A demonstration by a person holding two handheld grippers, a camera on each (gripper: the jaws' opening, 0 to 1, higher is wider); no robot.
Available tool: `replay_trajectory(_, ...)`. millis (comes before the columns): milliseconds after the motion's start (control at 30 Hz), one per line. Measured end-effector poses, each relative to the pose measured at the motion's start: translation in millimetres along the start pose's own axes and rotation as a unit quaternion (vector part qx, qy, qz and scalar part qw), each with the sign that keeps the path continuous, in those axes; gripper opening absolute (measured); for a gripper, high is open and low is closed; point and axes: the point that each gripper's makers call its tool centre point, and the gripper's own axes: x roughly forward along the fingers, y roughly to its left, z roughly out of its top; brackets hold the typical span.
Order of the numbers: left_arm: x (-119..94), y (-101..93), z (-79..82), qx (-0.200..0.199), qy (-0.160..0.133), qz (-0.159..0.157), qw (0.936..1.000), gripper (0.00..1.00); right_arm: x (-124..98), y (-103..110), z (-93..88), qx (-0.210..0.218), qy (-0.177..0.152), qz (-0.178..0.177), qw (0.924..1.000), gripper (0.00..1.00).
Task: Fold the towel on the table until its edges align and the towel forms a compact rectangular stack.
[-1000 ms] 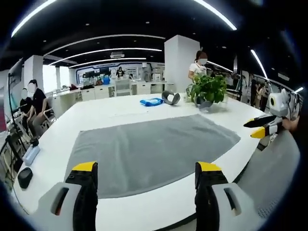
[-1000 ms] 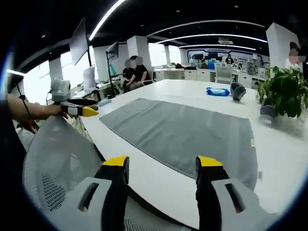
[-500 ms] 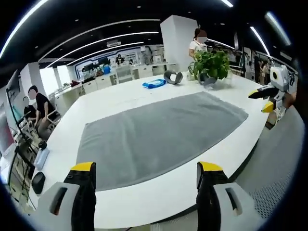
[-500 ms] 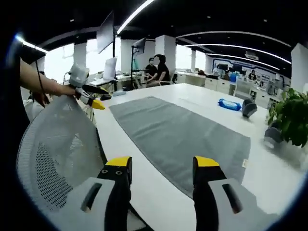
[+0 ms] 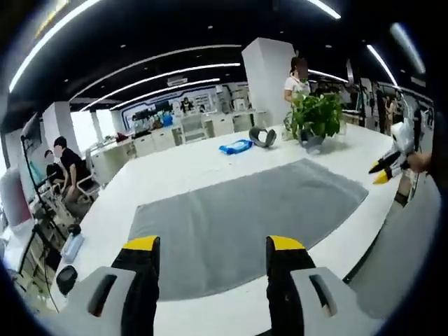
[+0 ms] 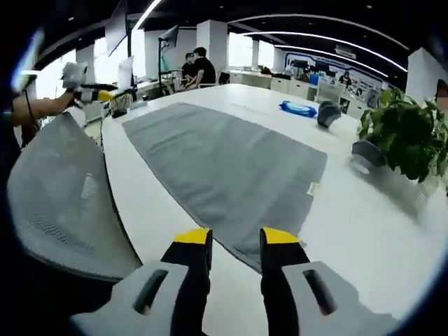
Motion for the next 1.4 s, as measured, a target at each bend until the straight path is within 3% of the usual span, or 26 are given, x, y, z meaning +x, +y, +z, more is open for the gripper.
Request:
replay_trajectory(67, 10.1, -15.8, 27.8, 0.025, -0.021, -0.020, 0.9993, 0.68, 8.4, -7.4, -10.0, -0.039, 0.028, 0.009, 0.9988, 0.07)
replay_trajectory(100, 18.3, -27.3, 44.9, 0.038, -0.040, -0.037, 0.9978, 0.68, 12.5, -13.1, -14.8, -0.053, 0.043, 0.004, 0.9977, 0.07)
replay_trajectory(167, 27.1, -41.3, 64.6, 0.042, -0.070, -0.053, 0.9953, 0.69, 21.8, -18.5, -23.1, -0.067, 0.066, 0.008, 0.9956, 0.14)
replay_trajectory(233, 44.7, -67.0, 89.9, 0.019, -0.101, -0.085, 0.9911, 0.69, 30.3, -18.4, -29.8, -0.066, 0.082, 0.022, 0.9942, 0.17)
replay_trajectory(333, 66.8, -94.1, 114.3, 0.016, -0.142, -0.106, 0.9840, 0.69, 36.7, -17.7, -39.4, -0.078, 0.103, 0.031, 0.9912, 0.17)
replay_trajectory(467, 96.6, -128.9, 124.0, 0.008, -0.156, -0.125, 0.9798, 0.71, 37.6, -17.4, -41.5, -0.055, 0.105, 0.036, 0.9923, 0.16)
replay_trajectory(500, 104.7, -144.6, 130.0, 0.003, -0.175, -0.143, 0.9741, 0.72, 38.0, -17.4, -41.8, -0.051, 0.103, 0.037, 0.9927, 0.16)
replay_trajectory(533, 110.0, -152.2, 130.7, -0.007, -0.177, -0.150, 0.9727, 0.72, 38.6, -17.6, -42.0, -0.043, 0.102, 0.038, 0.9931, 0.16)
replay_trajectory(633, 130.7, -188.7, 120.0, -0.040, -0.164, -0.194, 0.9663, 0.73, 38.8, -19.6, -42.6, -0.027, 0.100, 0.037, 0.9939, 0.18)
replay_trajectory(767, 150.3, -234.9, 74.6, -0.052, -0.103, -0.230, 0.9664, 0.74, 40.2, -14.7, -43.2, 0.003, 0.092, 0.043, 0.9949, 0.22)
replay_trajectory(967, 144.4, -260.3, 25.5, -0.135, -0.059, -0.235, 0.9609, 0.74, 39.9, -13.5, -41.5, 0.019, 0.082, 0.036, 0.9958, 0.21)
replay_trajectory(1100, 132.7, -265.2, -1.0, -0.131, -0.039, -0.240, 0.9610, 0.74, 40.9, -12.6, -40.9, 0.024, 0.074, 0.028, 0.9966, 0.19)
replay_trajectory(1167, 135.4, -265.8, -2.4, -0.110, -0.024, -0.250, 0.9617, 0.74, 41.4, -11.9, -40.0, 0.030, 0.069, 0.023, 0.9969, 0.19)
replay_trajectory(1200, 135.6, -264.7, 0.8, -0.107, -0.035, -0.249, 0.9620, 0.73, 41.7, -11.6, -39.8, 0.033, 0.067, 0.020, 0.9970, 0.18)
replay_trajectory(1300, 135.0, -263.6, 3.0, -0.135, -0.038, -0.247, 0.9588, 0.73, 43.0, -10.2, -38.6, 0.041, 0.061, 0.016, 0.9972, 0.13)
replay_trajectory(1400, 133.0, -273.9, 1.8, -0.121, -0.035, -0.261, 0.9572, 0.72, 46.5, -6.8, -35.5, 0.040, 0.048, 0.019, 0.9979, 0.06)
